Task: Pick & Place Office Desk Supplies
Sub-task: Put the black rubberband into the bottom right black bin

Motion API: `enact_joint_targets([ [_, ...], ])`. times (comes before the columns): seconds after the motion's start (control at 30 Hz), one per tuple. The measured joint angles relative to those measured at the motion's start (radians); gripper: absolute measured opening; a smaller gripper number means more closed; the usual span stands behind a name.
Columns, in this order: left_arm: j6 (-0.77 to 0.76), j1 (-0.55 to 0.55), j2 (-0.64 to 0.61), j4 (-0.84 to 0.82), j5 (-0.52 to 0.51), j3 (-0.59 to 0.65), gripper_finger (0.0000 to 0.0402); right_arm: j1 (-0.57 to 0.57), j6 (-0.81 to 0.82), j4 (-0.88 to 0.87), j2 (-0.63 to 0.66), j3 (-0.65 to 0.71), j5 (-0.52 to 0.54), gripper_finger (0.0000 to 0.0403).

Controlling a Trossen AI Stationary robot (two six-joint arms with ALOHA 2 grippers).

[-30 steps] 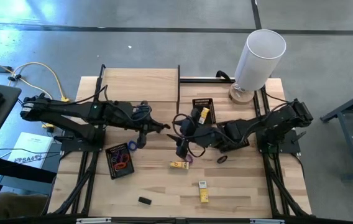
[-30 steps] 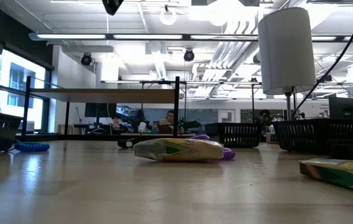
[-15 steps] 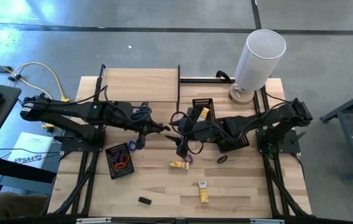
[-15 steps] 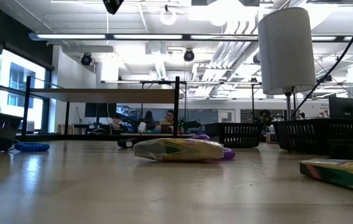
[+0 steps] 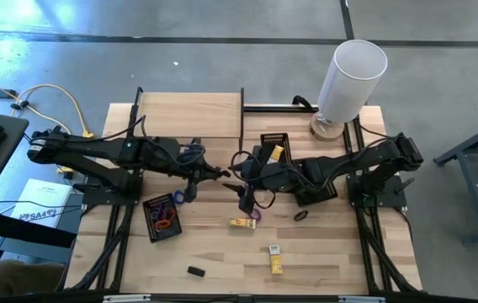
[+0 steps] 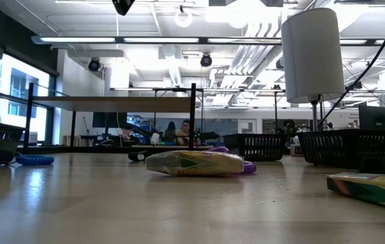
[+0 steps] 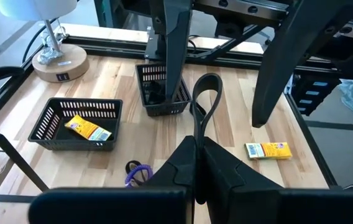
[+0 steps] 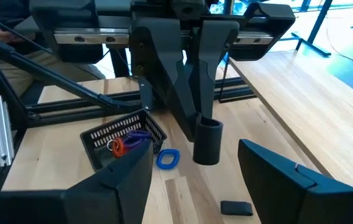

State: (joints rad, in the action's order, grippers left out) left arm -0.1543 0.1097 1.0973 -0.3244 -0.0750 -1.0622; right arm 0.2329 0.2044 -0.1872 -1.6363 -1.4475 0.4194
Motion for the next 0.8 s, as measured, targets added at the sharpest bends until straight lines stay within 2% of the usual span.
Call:
enact_joint_targets([
  [0.23, -0.003, 0.000, 0.003, 0.000, 0.000, 0.000, 0.0005, 0.000, 0.000, 0.026, -0.008, 0.000, -0.015, 0.0179],
  [0.8, -0.002, -0.005, 0.034, 0.015, -0.008, 0.000, 0.0005, -0.007, 0.000, 0.005, -0.008, 0.000, -0.045, 0.0013],
])
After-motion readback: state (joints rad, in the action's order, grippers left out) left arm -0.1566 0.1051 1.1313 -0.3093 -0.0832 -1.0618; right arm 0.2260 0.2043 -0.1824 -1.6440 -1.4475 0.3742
